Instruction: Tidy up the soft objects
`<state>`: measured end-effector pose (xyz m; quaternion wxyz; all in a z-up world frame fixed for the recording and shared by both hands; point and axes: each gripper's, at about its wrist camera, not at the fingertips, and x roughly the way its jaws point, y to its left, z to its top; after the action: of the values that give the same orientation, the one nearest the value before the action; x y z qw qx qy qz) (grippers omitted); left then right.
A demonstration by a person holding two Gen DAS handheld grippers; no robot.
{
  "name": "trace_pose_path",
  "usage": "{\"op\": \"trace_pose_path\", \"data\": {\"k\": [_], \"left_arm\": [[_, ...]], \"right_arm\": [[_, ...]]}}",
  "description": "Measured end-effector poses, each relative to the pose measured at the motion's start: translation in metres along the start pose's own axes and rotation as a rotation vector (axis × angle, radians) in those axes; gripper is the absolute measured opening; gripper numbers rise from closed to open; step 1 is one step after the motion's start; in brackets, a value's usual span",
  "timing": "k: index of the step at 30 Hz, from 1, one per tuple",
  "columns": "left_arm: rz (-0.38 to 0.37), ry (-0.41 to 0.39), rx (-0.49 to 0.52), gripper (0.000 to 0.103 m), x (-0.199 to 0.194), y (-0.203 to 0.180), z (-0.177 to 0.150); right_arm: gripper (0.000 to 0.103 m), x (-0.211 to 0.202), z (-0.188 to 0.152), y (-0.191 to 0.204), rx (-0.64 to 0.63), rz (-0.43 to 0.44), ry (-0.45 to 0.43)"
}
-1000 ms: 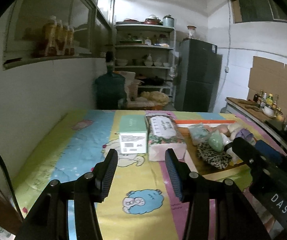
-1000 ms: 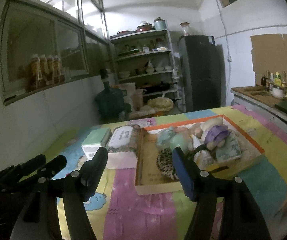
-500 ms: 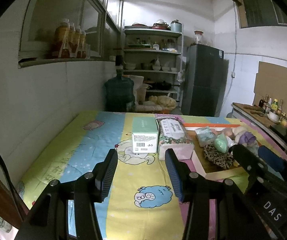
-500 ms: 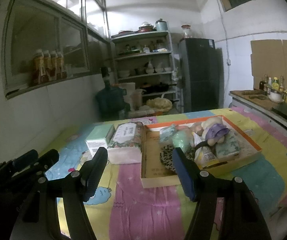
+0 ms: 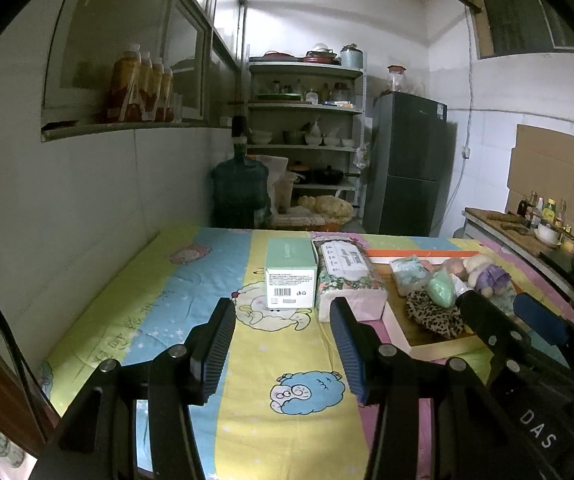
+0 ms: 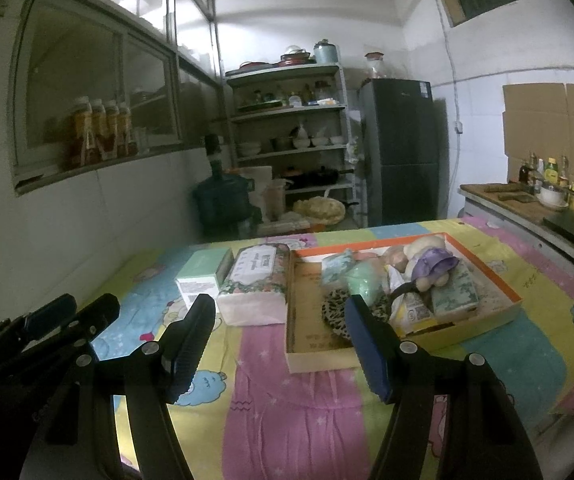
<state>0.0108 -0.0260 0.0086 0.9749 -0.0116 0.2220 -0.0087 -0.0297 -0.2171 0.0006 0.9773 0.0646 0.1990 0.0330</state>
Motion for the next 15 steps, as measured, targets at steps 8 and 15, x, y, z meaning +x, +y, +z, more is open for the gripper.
{"op": "trace_pose_path", "data": {"k": [8, 15], "left_arm": [[-0.002, 0.002, -0.003, 0.049, 0.0, -0.001, -0.001], [-0.001, 0.001, -0.002, 0.049, -0.0006, -0.0018, -0.0008]], "right_arm": [[0.069, -0.0005, -0.0001, -0.0002, -0.001, -0.003, 0.0], [0.069, -0.0069, -0.0012, -0.0021, -0.016, -0.027, -0.014]]}}
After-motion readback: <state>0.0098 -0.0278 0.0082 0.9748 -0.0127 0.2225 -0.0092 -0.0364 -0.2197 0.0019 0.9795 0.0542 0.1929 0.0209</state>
